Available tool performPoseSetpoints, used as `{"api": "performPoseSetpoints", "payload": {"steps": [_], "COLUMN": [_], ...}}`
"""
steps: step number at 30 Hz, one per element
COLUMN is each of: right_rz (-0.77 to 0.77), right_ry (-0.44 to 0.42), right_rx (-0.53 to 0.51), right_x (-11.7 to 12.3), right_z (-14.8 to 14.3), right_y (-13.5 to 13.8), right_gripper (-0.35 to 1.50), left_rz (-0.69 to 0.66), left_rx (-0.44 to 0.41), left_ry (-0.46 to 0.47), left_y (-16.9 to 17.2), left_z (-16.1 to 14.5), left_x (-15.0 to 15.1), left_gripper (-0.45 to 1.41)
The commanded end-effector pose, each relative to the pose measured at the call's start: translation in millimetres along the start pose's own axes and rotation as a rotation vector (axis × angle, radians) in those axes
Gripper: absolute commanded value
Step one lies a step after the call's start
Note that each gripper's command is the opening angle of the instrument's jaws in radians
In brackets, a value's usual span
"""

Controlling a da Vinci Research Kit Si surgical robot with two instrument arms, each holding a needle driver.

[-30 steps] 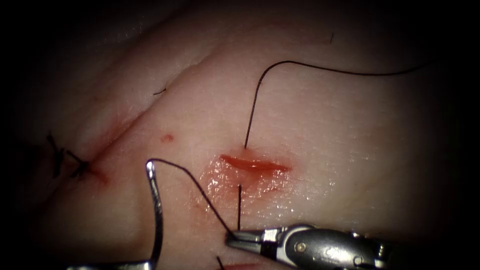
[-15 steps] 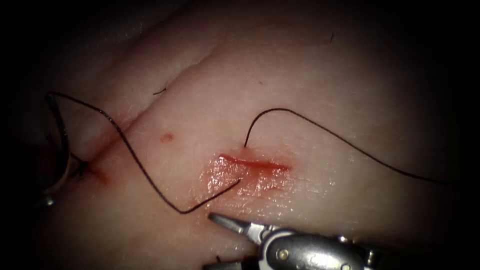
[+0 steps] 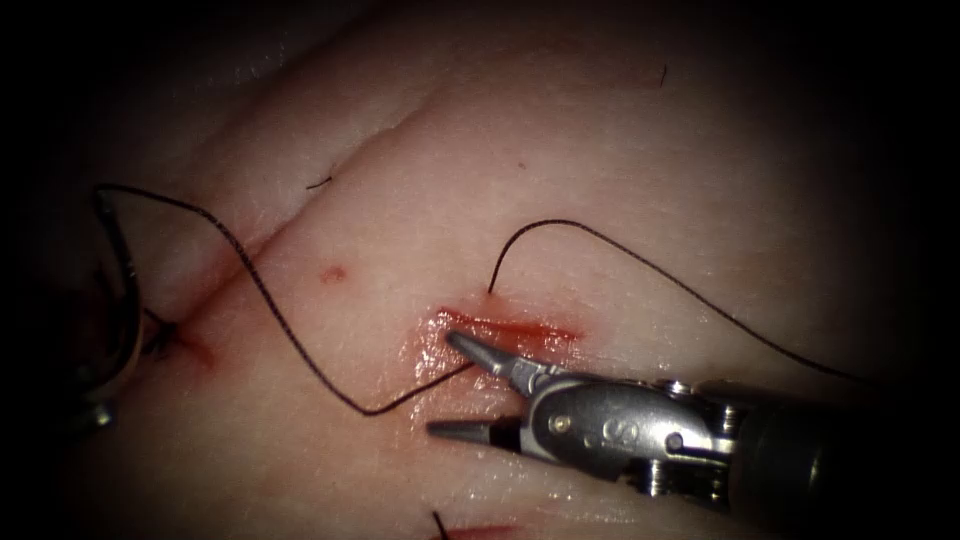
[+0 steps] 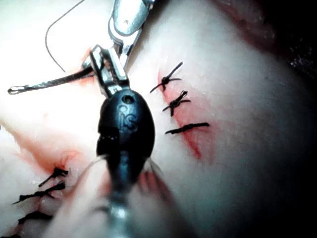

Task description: Wound Closure

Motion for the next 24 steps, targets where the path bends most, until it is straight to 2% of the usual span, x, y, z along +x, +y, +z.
{"api": "performPoseSetpoints", "payload": {"steps": [1,2,3,4,7,11,18,24], "right_rz": [-0.017,-0.042,-0.068,-0.082,-0.099,-0.141,-0.179,-0.184], "right_ry": [-0.008,-0.018,-0.037,-0.049,-0.072,-0.084,-0.053,0.0], "right_rx": [0.01,0.016,0.029,0.039,0.033,0.036,0.046,0.05], "right_x": [-0.9,-1.2,-1.7,-2.0,-2.6,-2.0,2.0,4.3], "right_z": [0.7,0.6,0.3,0.1,-0.2,-0.3,-1.1,-1.8], "right_y": [0.2,0.3,0.3,0.3,0.5,-0.1,-3.3,-5.5], "right_gripper": [0.88,0.63,0.02,-0.35,-0.35,-0.35,-0.35,-0.35], "left_rz": [-0.001,-0.001,-0.001,-0.001,-0.001,-0.002,-0.001,0.001], "left_rx": [-0.001,-0.004,-0.003,-0.003,-0.004,-0.009,-0.011,-0.012], "left_ry": [0.001,0.002,0.002,0.002,0.003,0.007,0.009,0.011], "left_y": [0.2,0.2,0.2,0.2,0.3,0.4,0.3,0.2], "left_z": [0.5,0.5,0.5,0.5,0.7,1.0,1.1,1.3], "left_x": [-0.4,-0.4,-0.4,-0.4,-0.3,-0.3,-0.5,-0.9], "left_gripper": [-0.45,-0.45,-0.45,-0.45,-0.45,-0.45,-0.45,-0.45]}}
